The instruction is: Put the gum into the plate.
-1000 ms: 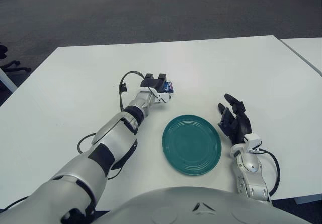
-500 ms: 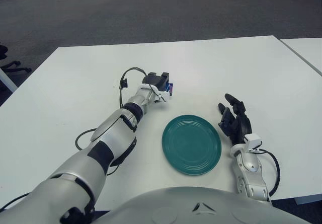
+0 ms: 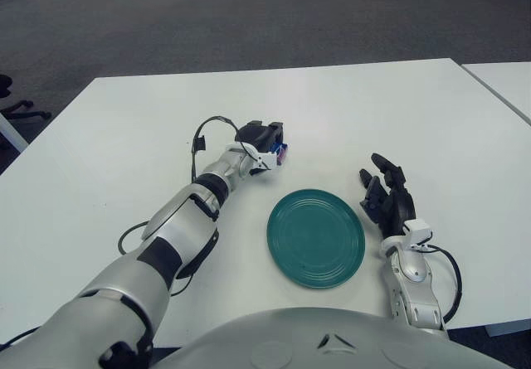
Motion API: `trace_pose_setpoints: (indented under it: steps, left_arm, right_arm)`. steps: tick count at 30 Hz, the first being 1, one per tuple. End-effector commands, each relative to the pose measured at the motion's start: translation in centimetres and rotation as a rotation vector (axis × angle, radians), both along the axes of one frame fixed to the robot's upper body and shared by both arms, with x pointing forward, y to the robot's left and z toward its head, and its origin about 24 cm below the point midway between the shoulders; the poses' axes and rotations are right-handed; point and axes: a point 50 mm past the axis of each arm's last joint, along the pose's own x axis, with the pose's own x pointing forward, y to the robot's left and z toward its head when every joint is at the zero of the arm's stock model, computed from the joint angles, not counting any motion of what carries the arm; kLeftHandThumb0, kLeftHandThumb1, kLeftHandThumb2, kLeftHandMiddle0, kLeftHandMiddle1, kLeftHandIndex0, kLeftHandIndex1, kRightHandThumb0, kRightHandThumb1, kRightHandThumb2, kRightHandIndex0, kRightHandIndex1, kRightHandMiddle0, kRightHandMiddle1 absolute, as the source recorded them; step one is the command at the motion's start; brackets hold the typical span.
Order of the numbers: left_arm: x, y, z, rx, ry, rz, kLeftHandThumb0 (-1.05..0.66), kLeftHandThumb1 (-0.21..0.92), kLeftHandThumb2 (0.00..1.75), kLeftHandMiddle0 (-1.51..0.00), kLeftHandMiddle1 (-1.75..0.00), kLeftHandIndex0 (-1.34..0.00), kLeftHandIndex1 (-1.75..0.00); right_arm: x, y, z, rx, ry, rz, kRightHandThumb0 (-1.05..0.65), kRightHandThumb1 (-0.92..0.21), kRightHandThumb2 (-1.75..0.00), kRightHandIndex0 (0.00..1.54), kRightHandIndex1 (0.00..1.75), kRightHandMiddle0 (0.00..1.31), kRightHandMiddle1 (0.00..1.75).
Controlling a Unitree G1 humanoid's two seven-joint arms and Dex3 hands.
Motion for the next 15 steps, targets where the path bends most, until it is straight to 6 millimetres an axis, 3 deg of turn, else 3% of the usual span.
trace_pose_setpoints:
  steps: [1,6,15]
  left_arm:
    - [1.1,1.1,1.6,-0.044,-0.03,0.03,0.0,-0.03,1.66,-0.91,-1.57,-0.67,-1.75]
    - [1.6,1.3,2.9,-0.113,-0.059,0.027,0.0,0.0,1.64,-0.86,-1.63,-0.64,-1.75]
    - [1.0,1.2,7.5,-0.238,-0.157,-0.085,0.0,0.03,1.62,-0.83,-1.66,-0.63,-1.75]
  right_arm:
    - [-1.3,0.0,-2.5,0.043,0.148,-0.019,-0.8,-0.92,-0.91,0.48,0.03,0.0,0.72]
    - [-1.4,0.0,-2.6,0.044,0.151,-0.021,-0.79,-0.92,-0.91,0.49,0.03,0.0,0.75]
    - [-1.5,-0.1,-2.6,0.057,0.15,-0.028,-0.79,-0.92,-0.92,0.48,0.02,0.0,0.74]
